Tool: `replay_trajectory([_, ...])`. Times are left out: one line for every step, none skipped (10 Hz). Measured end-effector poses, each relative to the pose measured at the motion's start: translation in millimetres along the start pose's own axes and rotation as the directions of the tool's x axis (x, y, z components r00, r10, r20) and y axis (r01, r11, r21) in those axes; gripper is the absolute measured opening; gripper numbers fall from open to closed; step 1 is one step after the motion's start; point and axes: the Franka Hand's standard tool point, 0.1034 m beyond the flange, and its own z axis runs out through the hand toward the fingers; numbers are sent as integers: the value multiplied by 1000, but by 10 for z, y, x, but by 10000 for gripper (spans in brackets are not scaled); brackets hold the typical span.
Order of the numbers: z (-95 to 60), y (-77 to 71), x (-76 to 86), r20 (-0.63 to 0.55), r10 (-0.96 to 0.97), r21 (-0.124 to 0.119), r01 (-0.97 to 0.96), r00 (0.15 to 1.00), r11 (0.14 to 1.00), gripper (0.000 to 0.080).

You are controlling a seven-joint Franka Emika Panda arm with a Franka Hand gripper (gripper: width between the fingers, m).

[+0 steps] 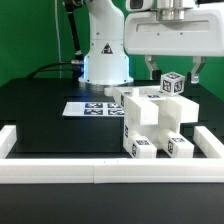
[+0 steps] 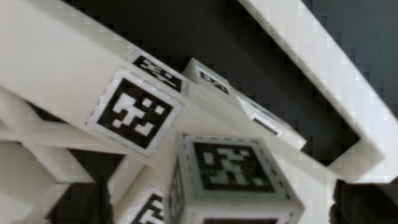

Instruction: Assemble chair

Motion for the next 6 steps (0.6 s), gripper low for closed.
replay_trajectory([1,-7,-7,0,-82,0,82,997,997,640])
replay_trajectory([0,-9,-8,0,-185,0,185,983,983,648])
replay_trajectory([-1,-9,-6,0,-251,1,251,968,968,648])
replay_trajectory([-3,-3,5,-1,-358,1,358,934,934,649])
replay_trajectory([-6,-1,11,-1,-425,1,425,905,905,649])
replay_trajectory([-11,-7,16,-2,-479,0,479,878,878,649])
